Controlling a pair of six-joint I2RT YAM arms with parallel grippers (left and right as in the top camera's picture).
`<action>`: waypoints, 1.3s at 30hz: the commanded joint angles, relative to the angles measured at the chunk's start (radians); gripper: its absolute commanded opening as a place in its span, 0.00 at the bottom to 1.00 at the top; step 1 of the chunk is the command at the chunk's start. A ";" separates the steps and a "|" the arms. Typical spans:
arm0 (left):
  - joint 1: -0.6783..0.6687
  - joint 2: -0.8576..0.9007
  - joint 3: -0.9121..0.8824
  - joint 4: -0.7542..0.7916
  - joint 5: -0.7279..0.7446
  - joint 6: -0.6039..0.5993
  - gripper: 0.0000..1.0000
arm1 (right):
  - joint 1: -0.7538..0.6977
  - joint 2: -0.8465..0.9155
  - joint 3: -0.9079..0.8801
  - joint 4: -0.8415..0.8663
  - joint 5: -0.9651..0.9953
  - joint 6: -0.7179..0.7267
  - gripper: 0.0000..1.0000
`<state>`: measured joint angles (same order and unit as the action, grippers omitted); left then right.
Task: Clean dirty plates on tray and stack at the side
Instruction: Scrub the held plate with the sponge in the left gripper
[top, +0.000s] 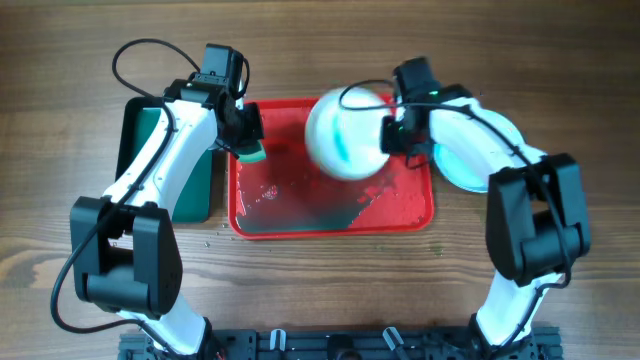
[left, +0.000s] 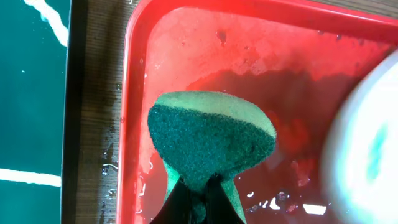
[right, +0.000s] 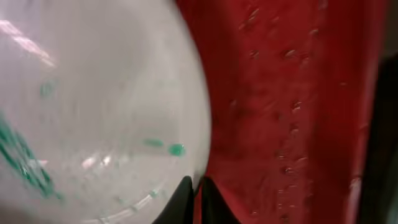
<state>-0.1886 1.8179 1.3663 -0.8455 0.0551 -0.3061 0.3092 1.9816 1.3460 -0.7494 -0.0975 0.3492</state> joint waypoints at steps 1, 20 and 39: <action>0.001 0.010 0.005 0.002 0.016 -0.016 0.04 | 0.061 0.021 -0.003 -0.058 -0.028 -0.056 0.04; 0.001 0.010 0.005 0.003 0.016 -0.016 0.04 | 0.066 0.057 0.012 0.155 -0.095 -0.349 0.28; 0.001 0.010 0.005 0.003 0.016 -0.016 0.04 | 0.092 0.060 0.082 0.091 -0.246 0.105 0.04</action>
<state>-0.1886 1.8179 1.3663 -0.8452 0.0551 -0.3065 0.3786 2.0277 1.4101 -0.6704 -0.2947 0.2596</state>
